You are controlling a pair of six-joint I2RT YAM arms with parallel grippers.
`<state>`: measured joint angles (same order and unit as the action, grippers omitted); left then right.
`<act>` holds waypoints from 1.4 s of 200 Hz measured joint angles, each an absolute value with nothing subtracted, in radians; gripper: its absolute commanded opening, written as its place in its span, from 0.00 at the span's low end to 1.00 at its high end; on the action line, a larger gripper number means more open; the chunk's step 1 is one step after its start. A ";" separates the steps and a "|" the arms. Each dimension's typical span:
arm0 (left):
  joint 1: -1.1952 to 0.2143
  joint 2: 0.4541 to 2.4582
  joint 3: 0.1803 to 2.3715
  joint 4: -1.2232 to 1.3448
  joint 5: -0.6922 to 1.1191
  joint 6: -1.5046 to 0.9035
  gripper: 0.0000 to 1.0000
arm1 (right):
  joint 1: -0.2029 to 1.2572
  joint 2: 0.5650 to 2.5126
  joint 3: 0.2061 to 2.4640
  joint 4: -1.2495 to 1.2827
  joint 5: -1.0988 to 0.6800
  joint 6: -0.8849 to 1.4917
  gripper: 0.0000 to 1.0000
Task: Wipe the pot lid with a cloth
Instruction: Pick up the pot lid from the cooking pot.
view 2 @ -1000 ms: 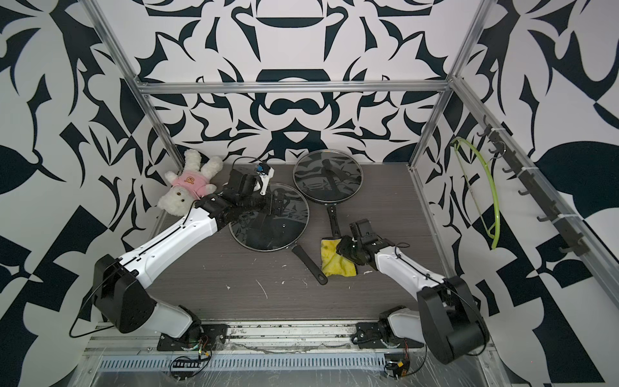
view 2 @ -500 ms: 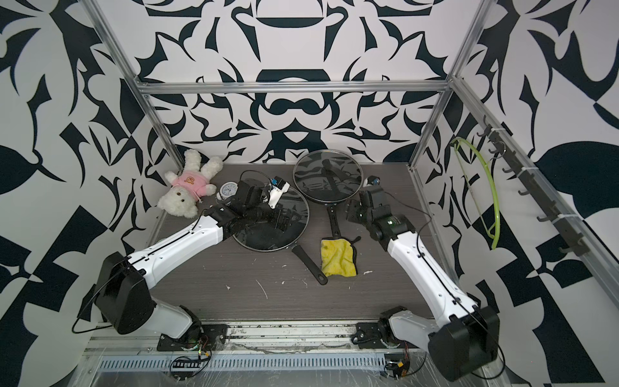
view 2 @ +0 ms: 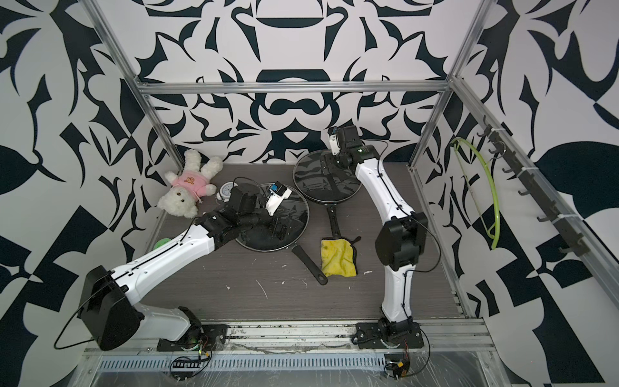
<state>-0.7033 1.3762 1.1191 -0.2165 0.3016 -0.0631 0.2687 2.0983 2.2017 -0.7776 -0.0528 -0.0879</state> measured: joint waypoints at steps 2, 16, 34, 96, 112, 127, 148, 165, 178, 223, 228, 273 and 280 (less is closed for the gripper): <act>-0.703 1.376 1.119 -0.217 0.301 -0.063 0.99 | 0.268 2.116 2.226 -0.787 -0.053 -0.094 0.87; -0.705 1.368 1.119 -0.223 0.299 -0.060 0.99 | 0.262 2.231 2.380 -0.850 -0.064 -0.127 0.85; -0.707 1.360 1.119 -0.230 0.292 -0.058 0.99 | 0.251 2.368 2.557 -0.931 -0.076 -0.163 0.83; -0.714 1.358 1.119 -0.255 0.276 -0.055 0.99 | 0.223 2.522 2.658 -1.039 -0.105 -0.214 0.59; -0.715 1.358 1.119 -0.258 0.273 -0.056 0.99 | 0.218 2.537 2.698 -1.048 -0.107 -0.221 0.45; -0.716 1.358 1.119 -0.259 0.271 -0.056 0.99 | 0.218 2.541 2.715 -1.069 -0.120 -0.208 0.35; -0.718 1.358 1.119 -0.260 0.269 -0.057 0.99 | 0.219 2.537 2.706 -1.077 -0.115 -0.209 0.24; -0.720 1.358 1.119 -0.259 0.269 -0.059 0.99 | 0.219 2.524 2.685 -1.068 -0.110 -0.210 0.19; -0.721 1.358 1.119 -0.259 0.269 -0.059 0.99 | 0.220 2.522 2.679 -1.068 -0.105 -0.211 0.18; -0.723 1.358 1.119 -0.259 0.270 -0.059 0.99 | 0.221 2.435 2.541 -1.058 -0.076 -0.210 0.14; -0.723 1.358 1.119 -0.259 0.270 -0.059 0.99 | 0.221 2.417 2.512 -1.057 -0.073 -0.210 0.14; -0.724 1.362 1.119 -0.258 0.278 -0.059 0.99 | 0.218 2.233 2.242 -1.040 -0.043 -0.210 0.29; -0.725 1.364 1.119 -0.258 0.279 -0.059 0.99 | 0.215 2.217 2.223 -1.045 -0.042 -0.210 0.33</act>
